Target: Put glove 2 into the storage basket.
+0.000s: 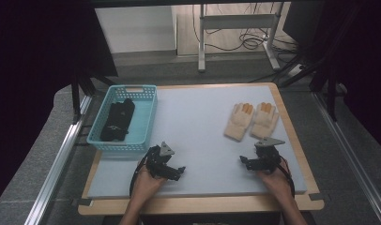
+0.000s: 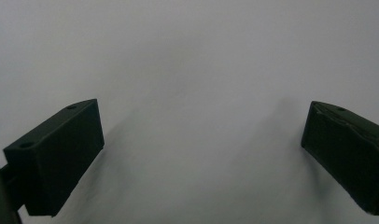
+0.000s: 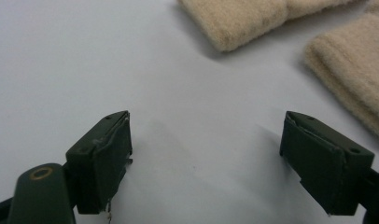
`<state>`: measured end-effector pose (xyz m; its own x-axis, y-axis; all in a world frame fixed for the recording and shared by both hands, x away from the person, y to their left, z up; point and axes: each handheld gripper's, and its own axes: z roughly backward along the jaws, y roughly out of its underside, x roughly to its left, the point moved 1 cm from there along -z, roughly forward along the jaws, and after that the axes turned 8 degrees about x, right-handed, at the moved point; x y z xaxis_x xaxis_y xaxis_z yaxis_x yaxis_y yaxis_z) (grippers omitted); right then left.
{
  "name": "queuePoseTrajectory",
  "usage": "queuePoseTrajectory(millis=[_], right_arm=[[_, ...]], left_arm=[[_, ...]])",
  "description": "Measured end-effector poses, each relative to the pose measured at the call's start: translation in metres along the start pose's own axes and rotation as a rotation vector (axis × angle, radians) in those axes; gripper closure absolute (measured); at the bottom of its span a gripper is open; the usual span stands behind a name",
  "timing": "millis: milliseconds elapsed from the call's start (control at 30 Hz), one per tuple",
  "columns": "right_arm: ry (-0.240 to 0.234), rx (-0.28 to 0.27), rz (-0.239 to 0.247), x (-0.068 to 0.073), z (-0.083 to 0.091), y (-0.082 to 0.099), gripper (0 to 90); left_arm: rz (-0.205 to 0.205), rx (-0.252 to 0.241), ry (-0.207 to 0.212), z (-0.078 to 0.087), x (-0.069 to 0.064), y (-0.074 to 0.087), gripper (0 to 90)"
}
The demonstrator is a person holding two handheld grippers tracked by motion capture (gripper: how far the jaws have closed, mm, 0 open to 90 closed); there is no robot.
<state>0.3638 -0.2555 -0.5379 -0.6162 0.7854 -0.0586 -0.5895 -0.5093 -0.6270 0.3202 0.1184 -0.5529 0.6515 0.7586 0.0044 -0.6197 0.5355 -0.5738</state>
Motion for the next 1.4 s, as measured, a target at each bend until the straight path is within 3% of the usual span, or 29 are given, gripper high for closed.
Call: queuePoseTrajectory(millis=[67,233,700,1033,1233,1400], right_arm=[[0.004,0.003,-0.003,0.000,0.000,0.000,14.7],[0.011,0.014,-0.013,-0.001,-0.001,-0.001,10.1],[-0.032,-0.002,-0.020,-0.007,0.002,-0.008,15.7],[-0.049,-0.036,-0.031,-0.028,0.008,-0.052,25.4],[-0.032,-0.029,-0.019,-0.042,-0.001,-0.082,34.8],[-0.012,-0.006,-0.004,-0.054,-0.016,-0.100,37.7]], left_arm=[[0.028,-0.010,0.023,-0.001,0.002,0.002,0.0],[0.044,-0.009,0.023,-0.002,0.003,0.002,0.0],[0.043,-0.012,0.023,-0.002,0.003,0.003,0.0],[0.043,-0.012,0.023,-0.002,0.003,0.003,0.0],[0.043,-0.013,0.023,-0.002,0.003,0.003,0.0],[0.043,-0.013,0.023,-0.002,0.003,0.003,0.0]])
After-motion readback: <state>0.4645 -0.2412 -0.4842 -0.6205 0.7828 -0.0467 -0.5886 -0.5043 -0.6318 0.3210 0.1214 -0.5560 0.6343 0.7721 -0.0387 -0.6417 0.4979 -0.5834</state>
